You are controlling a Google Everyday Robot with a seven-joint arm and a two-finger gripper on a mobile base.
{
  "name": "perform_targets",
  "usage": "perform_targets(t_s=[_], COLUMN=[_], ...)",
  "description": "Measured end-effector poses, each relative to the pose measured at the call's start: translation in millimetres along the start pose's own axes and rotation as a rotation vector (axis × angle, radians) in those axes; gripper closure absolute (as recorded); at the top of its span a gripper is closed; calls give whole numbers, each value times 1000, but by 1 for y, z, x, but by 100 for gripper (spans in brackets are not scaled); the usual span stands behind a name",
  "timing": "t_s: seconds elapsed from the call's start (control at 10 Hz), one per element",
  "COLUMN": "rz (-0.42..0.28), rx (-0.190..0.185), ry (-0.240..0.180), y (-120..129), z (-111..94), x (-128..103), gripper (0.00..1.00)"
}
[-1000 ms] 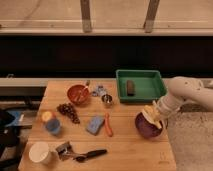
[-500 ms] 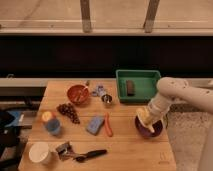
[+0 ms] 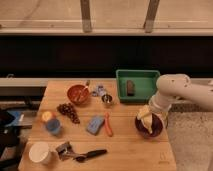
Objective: Place banana in purple bowl
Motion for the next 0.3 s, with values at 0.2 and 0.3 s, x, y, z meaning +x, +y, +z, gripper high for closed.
perform_targets(t_s=[0.2,0.3], rz=[21,27], rx=[39,50], ry=[-90,-111], y=[-5,-9], z=[-31,-38], x=[-5,-5], gripper=[20,20])
